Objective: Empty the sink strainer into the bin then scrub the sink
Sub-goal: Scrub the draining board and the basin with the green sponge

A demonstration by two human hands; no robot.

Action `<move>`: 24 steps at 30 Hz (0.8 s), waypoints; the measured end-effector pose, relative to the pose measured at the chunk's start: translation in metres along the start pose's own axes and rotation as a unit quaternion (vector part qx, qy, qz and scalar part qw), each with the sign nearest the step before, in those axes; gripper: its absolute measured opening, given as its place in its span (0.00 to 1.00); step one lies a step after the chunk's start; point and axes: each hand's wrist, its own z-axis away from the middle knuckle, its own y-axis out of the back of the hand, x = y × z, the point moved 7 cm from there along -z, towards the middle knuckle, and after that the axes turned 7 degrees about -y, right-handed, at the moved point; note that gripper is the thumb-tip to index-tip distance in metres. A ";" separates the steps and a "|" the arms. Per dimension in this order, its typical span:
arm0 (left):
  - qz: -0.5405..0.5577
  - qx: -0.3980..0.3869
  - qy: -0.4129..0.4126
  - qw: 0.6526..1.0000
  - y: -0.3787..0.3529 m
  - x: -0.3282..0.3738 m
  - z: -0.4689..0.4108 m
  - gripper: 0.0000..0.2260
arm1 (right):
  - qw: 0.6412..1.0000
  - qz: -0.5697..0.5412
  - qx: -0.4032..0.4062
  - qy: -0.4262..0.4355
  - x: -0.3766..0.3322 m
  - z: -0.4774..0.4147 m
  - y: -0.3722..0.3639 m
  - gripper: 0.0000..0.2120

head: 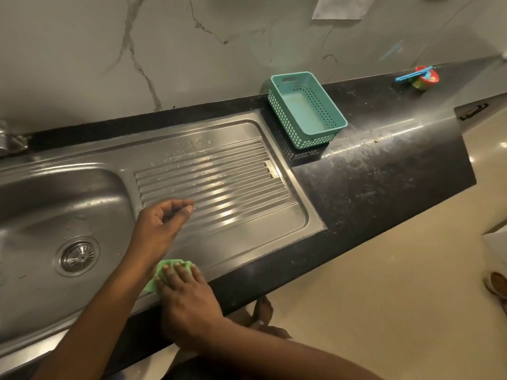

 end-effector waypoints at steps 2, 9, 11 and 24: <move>-0.006 -0.009 0.003 1.000 -0.007 0.003 -0.003 0.08 | 0.999 0.020 0.001 0.049 0.011 0.004 0.007 0.32; -0.003 -0.036 -0.005 0.999 -0.035 0.012 -0.006 0.07 | 0.989 0.073 0.082 -0.099 0.187 0.048 0.069 0.29; -0.002 -0.037 -0.001 0.999 -0.040 0.011 -0.006 0.07 | 0.978 0.091 0.102 -0.155 0.234 0.061 0.086 0.28; -0.018 -0.007 0.012 1.000 -0.032 0.007 0.003 0.08 | 0.957 0.182 0.070 -0.214 0.276 0.003 0.151 0.38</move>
